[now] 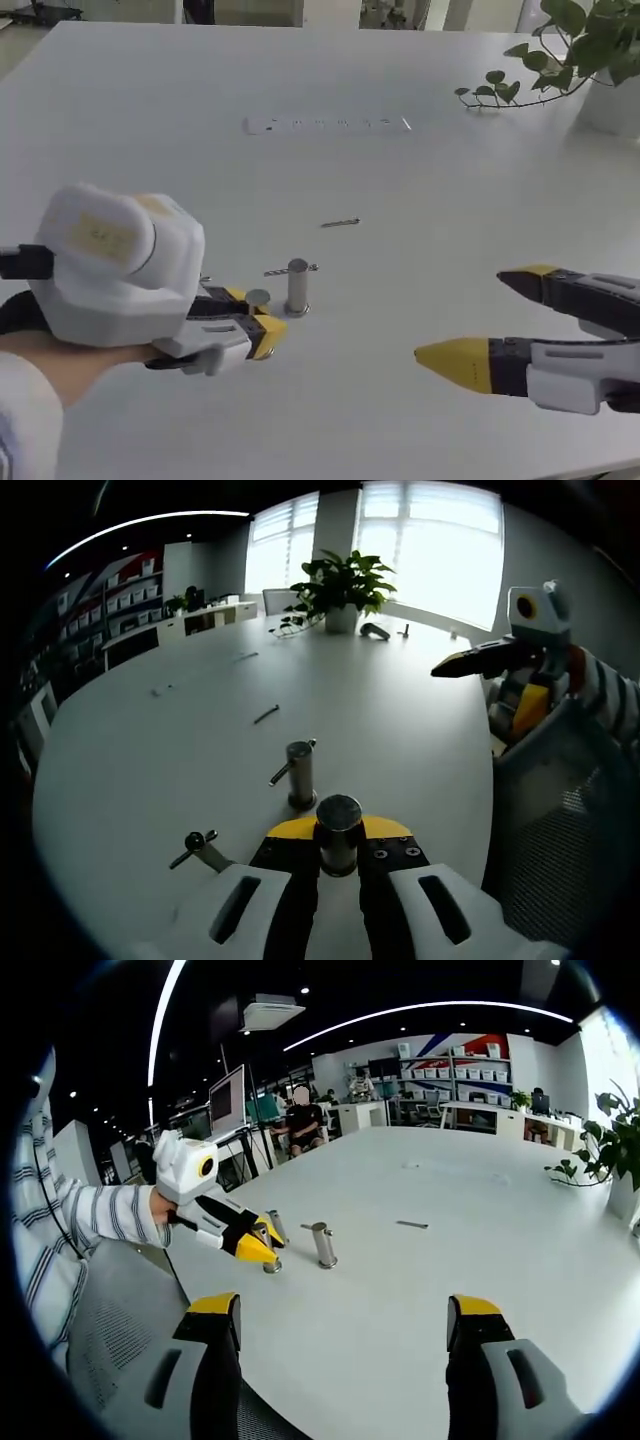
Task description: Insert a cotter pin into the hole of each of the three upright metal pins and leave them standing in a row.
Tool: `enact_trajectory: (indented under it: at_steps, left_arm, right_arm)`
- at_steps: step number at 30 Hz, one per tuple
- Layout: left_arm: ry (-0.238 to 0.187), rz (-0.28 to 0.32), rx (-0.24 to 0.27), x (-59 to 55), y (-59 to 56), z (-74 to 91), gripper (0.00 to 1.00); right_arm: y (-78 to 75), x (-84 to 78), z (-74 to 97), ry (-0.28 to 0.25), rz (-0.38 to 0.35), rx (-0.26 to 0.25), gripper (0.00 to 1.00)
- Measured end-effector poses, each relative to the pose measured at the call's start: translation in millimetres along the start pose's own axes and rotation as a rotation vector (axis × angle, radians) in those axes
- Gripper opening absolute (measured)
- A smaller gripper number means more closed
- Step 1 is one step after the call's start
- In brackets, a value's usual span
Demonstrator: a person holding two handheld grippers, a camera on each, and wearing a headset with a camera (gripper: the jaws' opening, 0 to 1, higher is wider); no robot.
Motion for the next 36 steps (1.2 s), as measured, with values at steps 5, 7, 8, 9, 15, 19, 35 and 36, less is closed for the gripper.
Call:
enact_trajectory:
  at_steps: [5,7,8,9,15,19,35,36]
  left_arm:
    - [0.017,-0.002,0.009,-4.0,-2.5,-6.1,0.1]
    - [0.019,-0.005,0.011,-5.1,-2.7,-7.5,0.1]
    - [0.019,-0.004,0.011,-5.3,-2.8,-7.9,0.1]
    - [0.017,-0.001,0.009,-5.5,-3.1,-8.3,0.1]
    - [0.011,-0.004,0.007,-7.3,-6.4,-11.7,0.1]
    - [0.023,-0.011,0.007,-9.9,-6.9,-13.4,0.1]
    - [0.026,-0.031,0.01,-13.1,-8.0,-15.3,0.1]
    - [0.026,-0.032,0.008,-13.2,-8.3,-15.4,0.1]
  right_arm:
    - [-0.8,-0.2,0.0,0.003,0.0,0.002,0.83]
    - [-1.4,0.0,0.2,0.003,0.0,0.002,0.83]
    - [-1.8,0.2,0.4,0.003,0.001,0.001,0.83]
    - [-2.1,0.2,0.5,0.003,0.0,0.0,0.83]
    - [-2.3,-0.7,0.1,0.006,-0.004,0.0,0.82]
    - [-2.0,-1.7,-0.2,0.013,-0.004,0.003,0.82]
    - [-1.2,-4.6,-2.8,0.023,-0.011,0.011,0.82]
    - [-1.3,-4.6,-2.9,0.024,-0.01,0.012,0.82]
Point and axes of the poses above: the centre of the closed fingertips' face, and the gripper's own axes: z roughly backward along the fingers, y roughly to its left, x roughly out of its top, the point moved 7 cm from there along z, roughly backward along the fingers, and after that the axes turned 10 degrees about -y, right-handed, at the moved point
